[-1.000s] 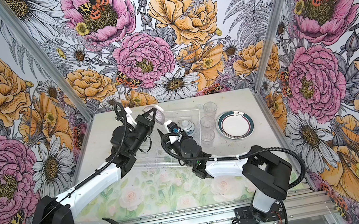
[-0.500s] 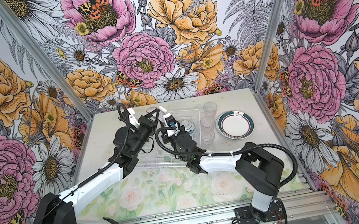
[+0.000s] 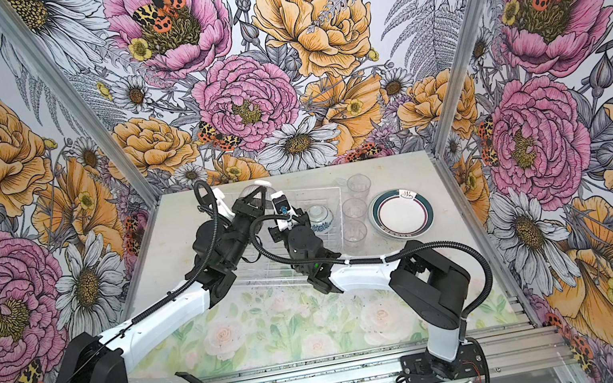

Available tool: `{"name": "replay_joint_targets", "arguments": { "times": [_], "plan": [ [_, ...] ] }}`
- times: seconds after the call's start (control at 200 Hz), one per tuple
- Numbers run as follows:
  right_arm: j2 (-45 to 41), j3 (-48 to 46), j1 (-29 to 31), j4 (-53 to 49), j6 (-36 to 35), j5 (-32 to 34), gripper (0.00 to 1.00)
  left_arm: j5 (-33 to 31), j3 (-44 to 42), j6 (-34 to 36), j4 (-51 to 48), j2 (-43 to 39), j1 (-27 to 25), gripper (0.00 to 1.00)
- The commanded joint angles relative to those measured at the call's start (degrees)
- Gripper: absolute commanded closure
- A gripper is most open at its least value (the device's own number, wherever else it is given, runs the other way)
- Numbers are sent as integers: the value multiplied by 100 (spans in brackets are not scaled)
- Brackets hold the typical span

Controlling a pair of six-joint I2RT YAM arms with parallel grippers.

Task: Unload the mixed dishes from the dish rack
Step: 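Hold the striped bowl with the right gripper while the left gripper releases it, then carry the striped bowl with the right gripper and set it beside the glasses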

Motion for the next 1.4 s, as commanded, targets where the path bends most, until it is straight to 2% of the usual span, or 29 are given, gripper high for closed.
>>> {"name": "replay_joint_targets", "arguments": {
  "times": [0.0, 0.065, 0.325, 0.4, 0.425, 0.51, 0.636, 0.946, 1.076, 1.221, 1.396],
  "plan": [
    [59, 211, 3, 335, 193, 120, 94, 165, -64, -24, 439, -207, -96, 100],
    [27, 200, 2, 342, 230, 129, 100, 159, -98, -38, 445, -216, -89, 100],
    [-48, 28, 11, 570, 224, 159, 100, 151, -126, 143, 449, -151, -18, 100],
    [-66, 9, 11, 579, 221, 198, 100, 186, -140, 214, 517, -107, -9, 83],
    [-71, -7, 5, 579, 226, 214, 100, 203, -139, 248, 545, -86, -7, 75],
    [-90, -105, -51, 688, 354, 247, 100, 265, -128, 289, 528, -37, 63, 35],
    [-195, -330, -279, 626, 868, 176, 100, 162, -220, 265, 380, -88, 242, 2],
    [-430, -578, -584, 275, 1357, 163, 100, 233, -354, 324, 134, -254, 469, 1],
    [-876, -691, -578, -328, 1380, 282, 100, 488, -88, 796, -437, -435, 493, 1],
    [-1552, -889, -890, -1334, 1775, 487, 100, 407, 177, 1432, -1293, -706, 468, 1],
    [-2486, -1055, -1284, -2972, 2383, 384, 100, 168, -40, 1617, -1347, -962, 484, 1]
  ]
}}
